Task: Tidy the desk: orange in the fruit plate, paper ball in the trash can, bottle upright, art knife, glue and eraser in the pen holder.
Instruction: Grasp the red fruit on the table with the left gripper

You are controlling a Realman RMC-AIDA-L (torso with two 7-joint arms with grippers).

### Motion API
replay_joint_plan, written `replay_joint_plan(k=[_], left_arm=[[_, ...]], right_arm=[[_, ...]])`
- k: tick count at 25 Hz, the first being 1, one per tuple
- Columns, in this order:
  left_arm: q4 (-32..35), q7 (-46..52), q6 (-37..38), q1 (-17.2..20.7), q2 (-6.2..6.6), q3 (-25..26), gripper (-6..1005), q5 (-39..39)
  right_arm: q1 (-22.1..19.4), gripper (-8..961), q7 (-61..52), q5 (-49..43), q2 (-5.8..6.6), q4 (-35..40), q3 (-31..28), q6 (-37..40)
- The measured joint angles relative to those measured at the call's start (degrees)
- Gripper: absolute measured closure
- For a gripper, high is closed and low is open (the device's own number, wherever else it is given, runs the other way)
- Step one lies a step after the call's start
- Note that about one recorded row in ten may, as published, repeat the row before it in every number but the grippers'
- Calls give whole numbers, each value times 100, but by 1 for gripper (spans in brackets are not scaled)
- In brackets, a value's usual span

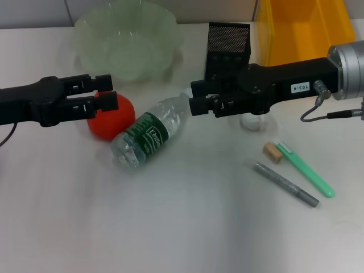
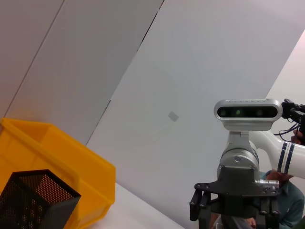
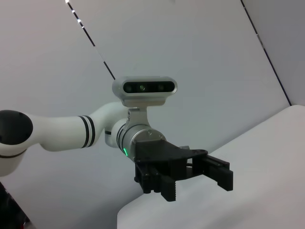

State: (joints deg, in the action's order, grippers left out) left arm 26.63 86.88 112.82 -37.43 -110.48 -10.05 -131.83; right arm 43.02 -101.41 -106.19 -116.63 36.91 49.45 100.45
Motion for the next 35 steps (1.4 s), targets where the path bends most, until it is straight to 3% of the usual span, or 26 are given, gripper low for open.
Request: replay_joint_plan(k=[13,17,22,25,31,35], left_arm=[[-2,11,-39,25,-57,-6,243,15],[88,110,-735,75,-79,-6,244,17],[384,110,-2057,145,-278,-163,244,-36],[448,95,-2438,173,-330,-293,245,-35],[535,-81,-3429,214,-521,-821,245,-18],[543,-404,-3757,184,-661,-898,246,-11]], right_arm=[[-33,344,0,-13,-9,-20,3,0],[-174,344,167,54,-32,-6,-342,-40],[-444,345,667,64,-145,-42,-1434,-429],[-564,345,915,79,-167,-140,-1922,-673],[-592,345,1111,141,-125,-425,-2063,-825],[-550,344,1116,144,-148,-427,-2038,-864]])
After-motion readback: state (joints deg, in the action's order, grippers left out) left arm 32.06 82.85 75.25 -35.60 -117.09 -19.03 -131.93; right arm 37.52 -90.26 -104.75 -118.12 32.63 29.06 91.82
